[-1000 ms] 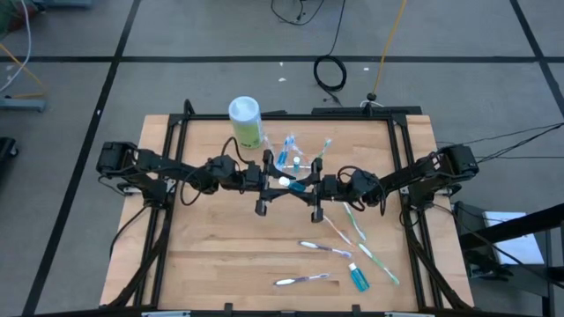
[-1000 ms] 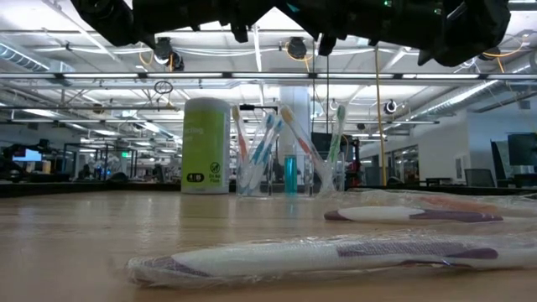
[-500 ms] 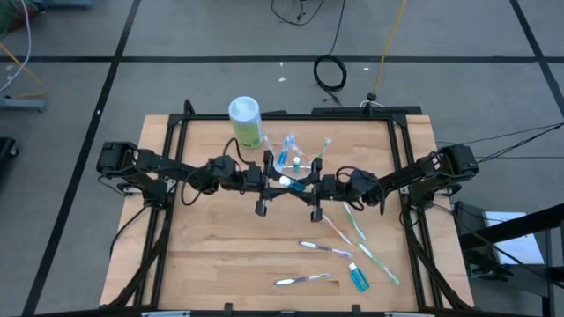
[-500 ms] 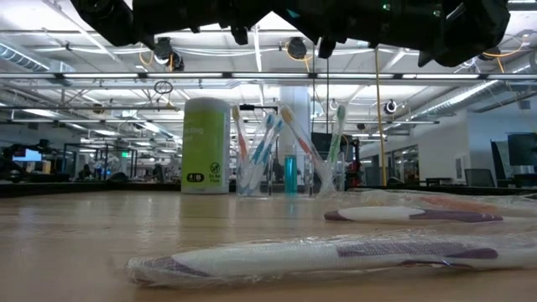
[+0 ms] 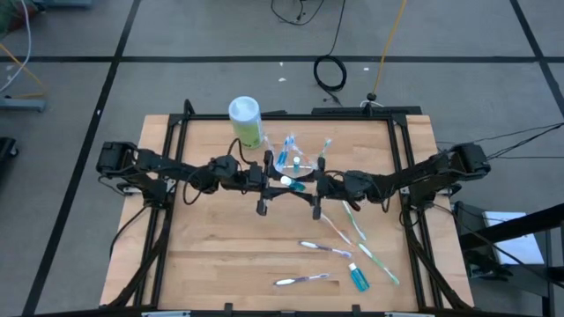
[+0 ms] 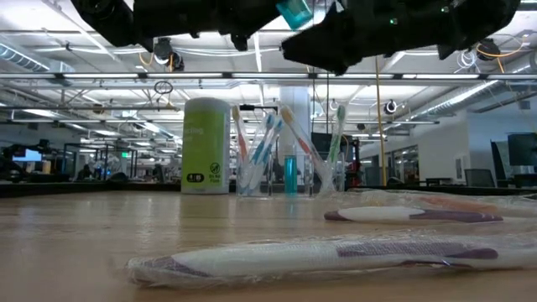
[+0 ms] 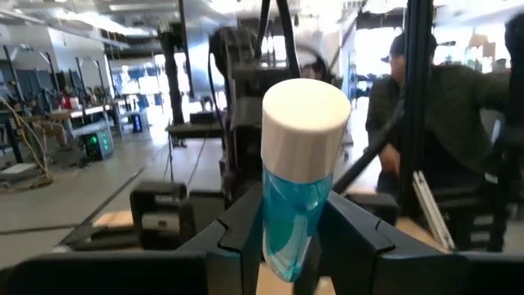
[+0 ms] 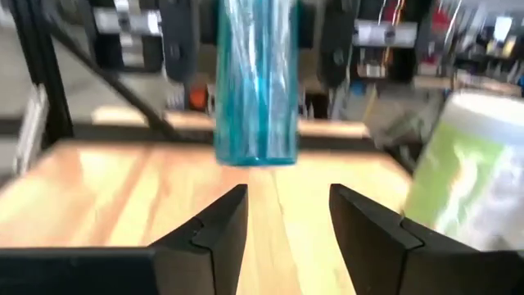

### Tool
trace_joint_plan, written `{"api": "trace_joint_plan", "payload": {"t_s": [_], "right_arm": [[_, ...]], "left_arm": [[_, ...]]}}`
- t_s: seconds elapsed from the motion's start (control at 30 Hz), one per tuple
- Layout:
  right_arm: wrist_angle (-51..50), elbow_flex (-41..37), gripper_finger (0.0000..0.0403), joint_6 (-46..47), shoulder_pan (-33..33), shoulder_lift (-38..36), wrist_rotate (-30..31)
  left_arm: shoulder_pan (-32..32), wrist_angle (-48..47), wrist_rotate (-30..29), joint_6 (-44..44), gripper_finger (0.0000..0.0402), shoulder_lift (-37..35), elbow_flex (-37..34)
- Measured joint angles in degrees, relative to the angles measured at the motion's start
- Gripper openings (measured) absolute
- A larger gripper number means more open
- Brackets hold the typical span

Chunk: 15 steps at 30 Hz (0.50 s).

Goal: Pick & Place toothbrushing station
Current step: Put the left blue mouthwash into the transparent organizer

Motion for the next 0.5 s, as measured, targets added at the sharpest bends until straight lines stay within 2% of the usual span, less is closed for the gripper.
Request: {"api": "trace_joint_plan", "payload": {"t_s": [0.17, 0.3, 0.43, 0.5], "right_arm": [[-15.22, 0.00, 0.0171, 0.79, 0.13, -6.63, 1.89], [-23.68, -0.02, 0.0163, 4.73, 1.04, -10.75, 1.66], [-25.72, -0.05, 0.0159, 5.09, 1.80, -11.87, 1.53], [-25.73, 0.63, 0.0159, 5.06, 1.79, -11.80, -1.39]], "left_arm": [[1.46, -7.38, -0.76, 2.67, 0.0108, 0.00, 0.00], [2.94, -17.34, -1.14, -0.23, 0.0108, 0.00, 0.00], [3.00, -28.68, -1.14, -4.24, 0.0108, 0.03, 0.00], [2.38, -31.36, -1.13, -5.80, 0.0108, 0.04, 0.00]]}}
